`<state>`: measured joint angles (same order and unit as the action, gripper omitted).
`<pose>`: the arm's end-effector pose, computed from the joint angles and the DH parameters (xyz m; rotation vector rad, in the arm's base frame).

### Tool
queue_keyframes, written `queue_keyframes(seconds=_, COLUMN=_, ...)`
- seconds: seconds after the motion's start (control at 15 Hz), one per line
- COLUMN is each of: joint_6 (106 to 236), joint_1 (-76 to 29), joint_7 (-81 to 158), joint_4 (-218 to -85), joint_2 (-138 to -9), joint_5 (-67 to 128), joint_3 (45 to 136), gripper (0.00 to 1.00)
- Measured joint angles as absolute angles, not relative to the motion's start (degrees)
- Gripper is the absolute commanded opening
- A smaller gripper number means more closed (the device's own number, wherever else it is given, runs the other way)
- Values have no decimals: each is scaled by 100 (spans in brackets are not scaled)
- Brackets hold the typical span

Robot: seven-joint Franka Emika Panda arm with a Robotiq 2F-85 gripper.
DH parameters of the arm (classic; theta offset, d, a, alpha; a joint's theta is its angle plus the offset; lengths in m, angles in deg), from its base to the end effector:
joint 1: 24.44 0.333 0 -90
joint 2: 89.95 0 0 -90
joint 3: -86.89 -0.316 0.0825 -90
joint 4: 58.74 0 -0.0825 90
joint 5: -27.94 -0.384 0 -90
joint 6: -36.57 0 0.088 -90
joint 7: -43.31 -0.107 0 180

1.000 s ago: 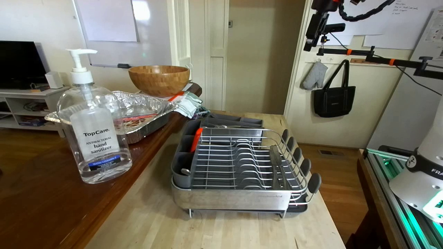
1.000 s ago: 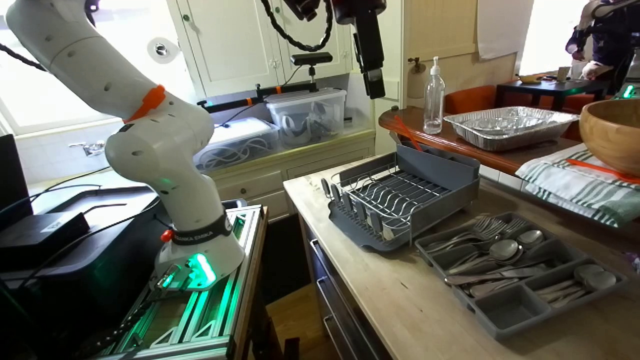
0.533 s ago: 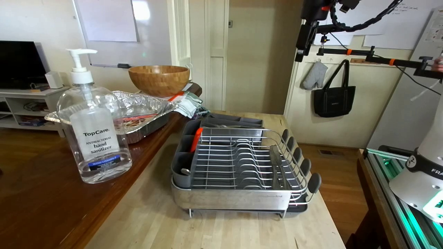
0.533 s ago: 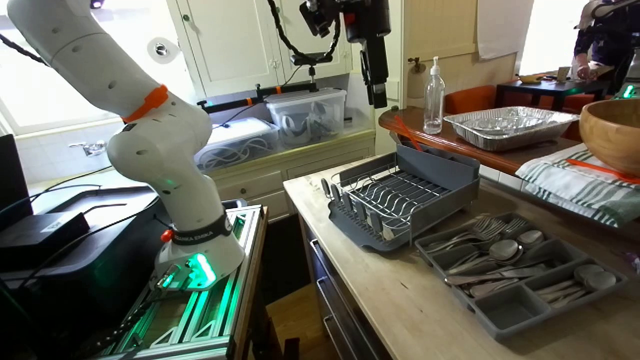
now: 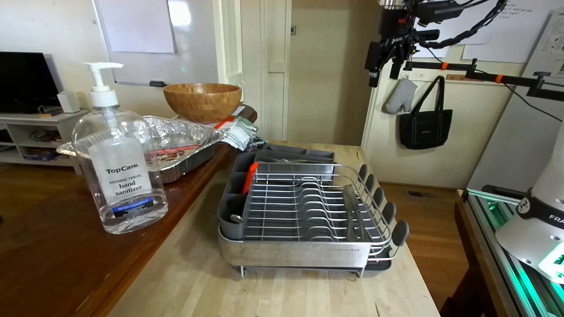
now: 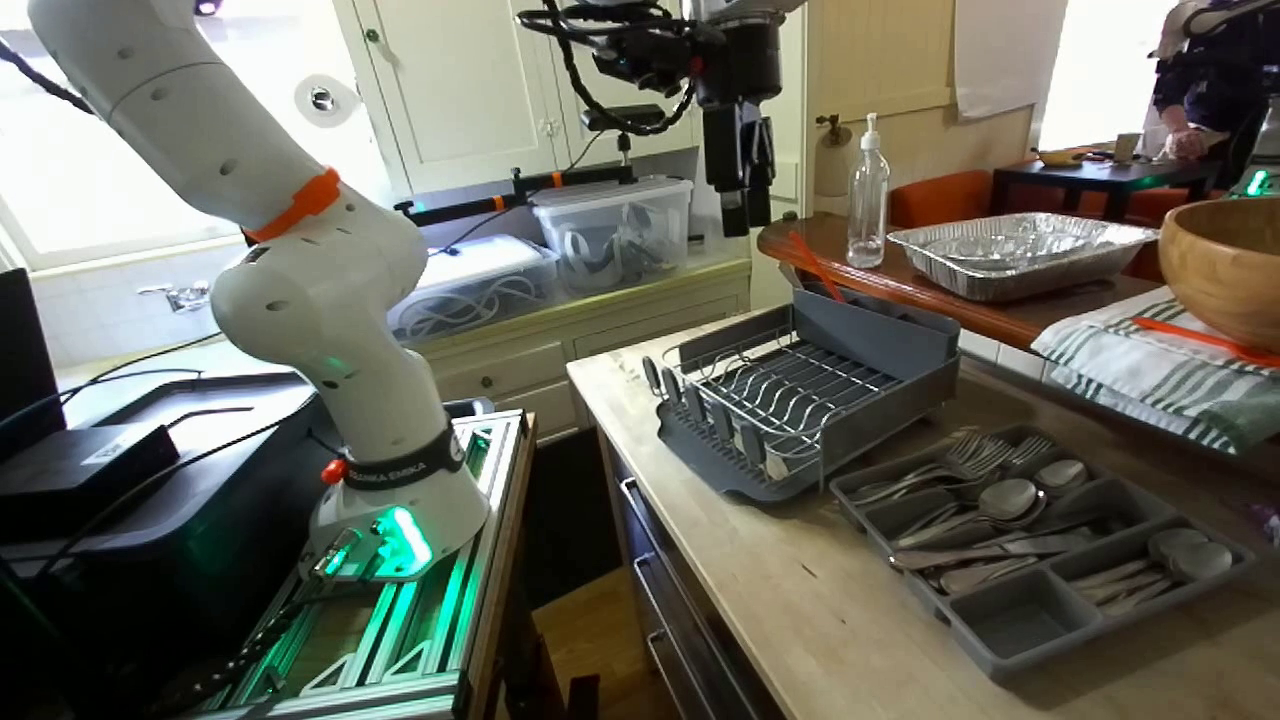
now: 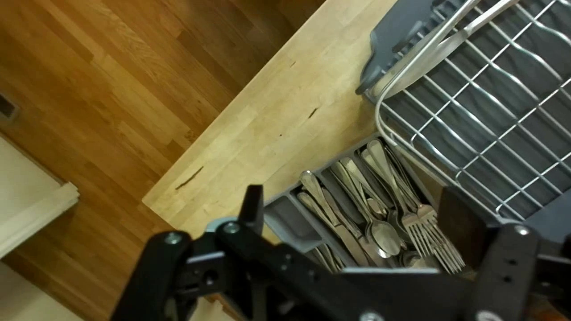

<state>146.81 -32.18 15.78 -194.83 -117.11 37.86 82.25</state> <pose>0.4090 -0.0317 0.5011 2.8626 -0.7077 0.0908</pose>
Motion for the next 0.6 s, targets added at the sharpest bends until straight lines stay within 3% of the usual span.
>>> queue_keyframes(seconds=0.4, joint_6=14692, joint_1=-3238, joint_7=-1089, joint_4=-19579, joint_2=-10785, joint_5=3648, joint_3=7175, gripper=100)
queue_keyframes(seconds=0.6, joint_6=14898, joint_1=-2927, joint_7=-2168, joint_4=-19584, joint_2=-10172, joint_5=3505, joint_3=7087, gripper=100)
